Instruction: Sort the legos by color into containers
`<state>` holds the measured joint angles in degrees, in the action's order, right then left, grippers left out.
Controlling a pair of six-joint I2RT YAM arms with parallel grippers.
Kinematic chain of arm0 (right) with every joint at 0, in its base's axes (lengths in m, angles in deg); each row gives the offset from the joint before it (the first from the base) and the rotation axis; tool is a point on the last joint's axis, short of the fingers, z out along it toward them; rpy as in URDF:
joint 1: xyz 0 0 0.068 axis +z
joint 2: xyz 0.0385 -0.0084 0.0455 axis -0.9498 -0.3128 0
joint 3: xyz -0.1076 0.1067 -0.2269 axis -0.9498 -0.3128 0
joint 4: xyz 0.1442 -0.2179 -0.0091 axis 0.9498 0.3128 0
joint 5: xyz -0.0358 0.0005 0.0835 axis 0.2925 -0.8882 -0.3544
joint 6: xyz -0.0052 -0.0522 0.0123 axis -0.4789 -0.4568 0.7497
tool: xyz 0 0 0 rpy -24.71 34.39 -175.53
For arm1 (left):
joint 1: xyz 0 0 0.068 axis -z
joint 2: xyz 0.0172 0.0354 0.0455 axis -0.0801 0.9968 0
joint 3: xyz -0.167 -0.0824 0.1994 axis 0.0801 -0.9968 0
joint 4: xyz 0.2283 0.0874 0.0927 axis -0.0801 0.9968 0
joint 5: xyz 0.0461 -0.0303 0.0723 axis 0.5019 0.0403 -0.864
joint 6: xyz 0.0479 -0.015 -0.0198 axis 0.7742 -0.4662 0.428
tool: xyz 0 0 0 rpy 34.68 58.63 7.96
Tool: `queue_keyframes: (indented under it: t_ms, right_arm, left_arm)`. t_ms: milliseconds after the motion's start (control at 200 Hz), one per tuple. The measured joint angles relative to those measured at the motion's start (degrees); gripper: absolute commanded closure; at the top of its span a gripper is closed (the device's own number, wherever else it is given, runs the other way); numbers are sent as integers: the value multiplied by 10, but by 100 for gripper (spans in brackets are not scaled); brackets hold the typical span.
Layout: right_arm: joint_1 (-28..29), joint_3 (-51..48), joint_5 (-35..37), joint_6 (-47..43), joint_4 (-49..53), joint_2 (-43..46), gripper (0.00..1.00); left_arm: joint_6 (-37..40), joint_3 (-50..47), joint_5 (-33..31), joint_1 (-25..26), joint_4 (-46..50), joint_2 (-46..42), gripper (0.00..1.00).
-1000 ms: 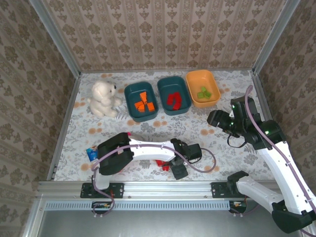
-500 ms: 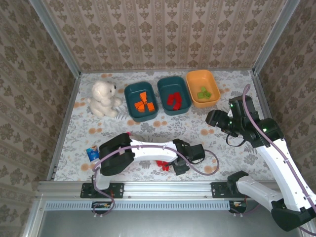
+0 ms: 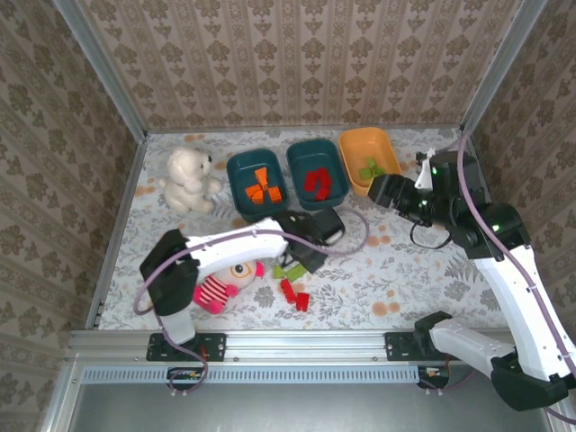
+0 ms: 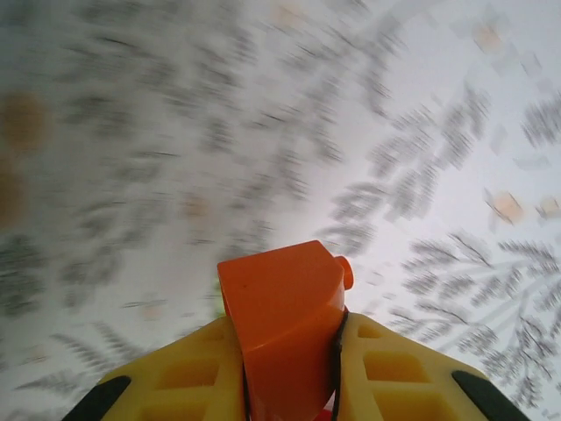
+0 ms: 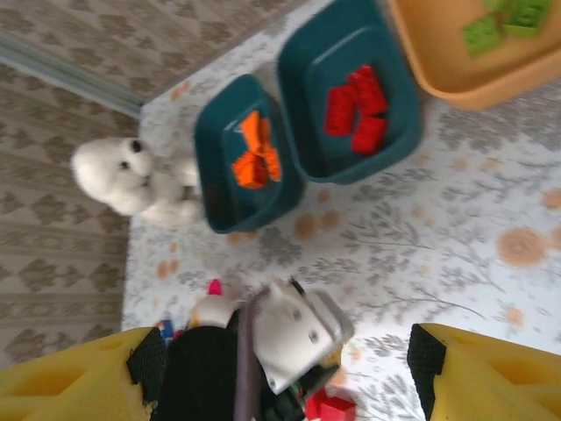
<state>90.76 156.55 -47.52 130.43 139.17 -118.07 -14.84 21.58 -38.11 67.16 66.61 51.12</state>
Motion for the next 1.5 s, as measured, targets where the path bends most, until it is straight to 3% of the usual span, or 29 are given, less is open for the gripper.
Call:
queue_keyframes:
  t_ms: [260,445,560,920,1075,1500]
  right_arm:
    - [14,9,-135,-3,-117,-120,24]
    - [28,12,-165,-3,-173,-169,24]
    - [37,37,-170,-6,-189,-201,24]
    - [43,57,-172,-9,-205,-246,24]
    - [43,57,-172,-10,-205,-249,24]
    - [56,71,-167,-62,-143,-312,24]
  left_arm:
    - [-31,19,2,-177,-9,-16,79]
    - [-58,61,1,-295,-19,28,79]
    - [-66,114,1,-341,-30,88,79]
    - [-96,395,-42,-396,7,314,82]
    - [-115,448,-61,-405,24,354,81]
    - [-154,470,-39,-410,54,378,53]
